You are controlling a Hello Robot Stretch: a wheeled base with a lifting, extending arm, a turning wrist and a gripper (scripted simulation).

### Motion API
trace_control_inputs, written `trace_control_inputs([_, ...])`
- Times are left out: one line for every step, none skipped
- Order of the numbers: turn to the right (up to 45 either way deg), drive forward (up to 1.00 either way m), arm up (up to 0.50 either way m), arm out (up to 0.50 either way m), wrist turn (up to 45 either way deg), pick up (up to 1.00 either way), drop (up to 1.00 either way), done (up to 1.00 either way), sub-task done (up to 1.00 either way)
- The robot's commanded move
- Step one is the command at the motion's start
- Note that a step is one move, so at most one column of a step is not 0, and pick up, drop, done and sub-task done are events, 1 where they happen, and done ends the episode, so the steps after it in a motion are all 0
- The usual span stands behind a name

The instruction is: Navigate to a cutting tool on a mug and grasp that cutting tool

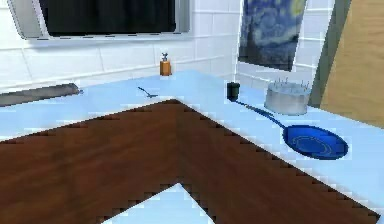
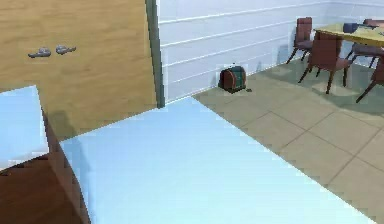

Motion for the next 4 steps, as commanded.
trace_control_inputs([0.0,0.60,0.00,0.00,0.0,0.00,0.00,0.00,0.00])
trace_control_inputs([-45.0,0.00,0.00,0.00,0.0,0.00,0.00,0.00,0.00])
trace_control_inputs([-45.0,0.00,0.00,0.00,0.0,0.00,0.00,0.00,0.00])
trace_control_inputs([-36.0,0.00,0.00,0.00,0.0,0.00,0.00,0.00,0.00])
